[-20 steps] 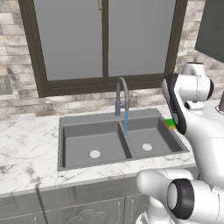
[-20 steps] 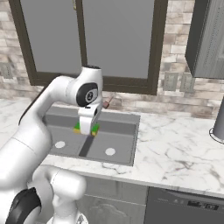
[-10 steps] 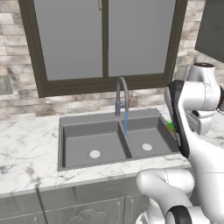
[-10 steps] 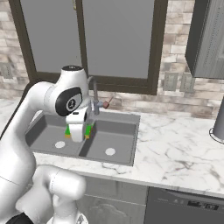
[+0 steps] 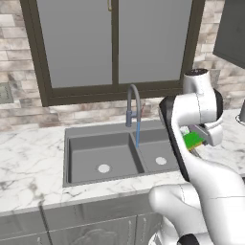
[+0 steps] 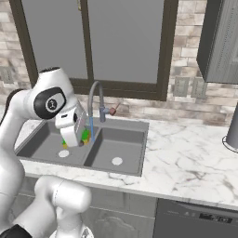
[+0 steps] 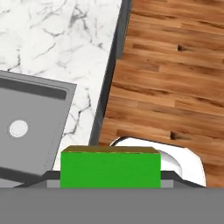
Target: Soak the sponge with water for a few seconds and then drop it inside the sink.
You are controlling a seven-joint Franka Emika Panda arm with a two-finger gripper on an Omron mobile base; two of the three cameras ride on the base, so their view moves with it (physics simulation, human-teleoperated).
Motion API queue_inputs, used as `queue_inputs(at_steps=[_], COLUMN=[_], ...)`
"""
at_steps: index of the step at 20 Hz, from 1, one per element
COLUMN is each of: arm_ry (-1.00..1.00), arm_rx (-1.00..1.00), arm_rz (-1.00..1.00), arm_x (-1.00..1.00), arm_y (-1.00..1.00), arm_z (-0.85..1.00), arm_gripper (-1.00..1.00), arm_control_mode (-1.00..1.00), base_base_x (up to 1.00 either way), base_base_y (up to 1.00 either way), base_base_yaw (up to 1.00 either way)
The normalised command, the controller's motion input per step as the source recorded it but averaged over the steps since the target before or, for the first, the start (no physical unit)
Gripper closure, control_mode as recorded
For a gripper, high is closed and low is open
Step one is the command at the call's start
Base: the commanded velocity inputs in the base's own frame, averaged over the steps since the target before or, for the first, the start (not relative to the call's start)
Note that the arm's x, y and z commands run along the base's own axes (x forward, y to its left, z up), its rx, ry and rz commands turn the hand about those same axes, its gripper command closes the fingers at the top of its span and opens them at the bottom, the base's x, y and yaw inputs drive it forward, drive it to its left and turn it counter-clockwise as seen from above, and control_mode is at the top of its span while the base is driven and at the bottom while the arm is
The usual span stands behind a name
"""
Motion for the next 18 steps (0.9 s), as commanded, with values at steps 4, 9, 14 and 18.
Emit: queue_inputs(at_steps=[4, 9, 14, 18], arm_ry=[0.00, 0.00, 0.00, 0.00], arm_rx=[-0.24, -0.21, -0.22, -0.24], arm_rz=[0.00, 0.00, 0.00, 0.00], arm_x=[-0.12, -0.10, -0.02, 0.05], arm_y=[0.49, 0.51, 0.49, 0.30], arm_z=[0.00, 0.00, 0.00, 0.00], arm_gripper=[1.00, 1.00, 1.00, 1.00], arm_control_mode=[-1.00, -1.00, -1.00, -1.00], base_base_x=[0.00, 0.00, 0.00, 0.00], base_base_y=[0.00, 0.00, 0.00, 0.00], base_base_yaw=[0.00, 0.00, 0.00, 0.00])
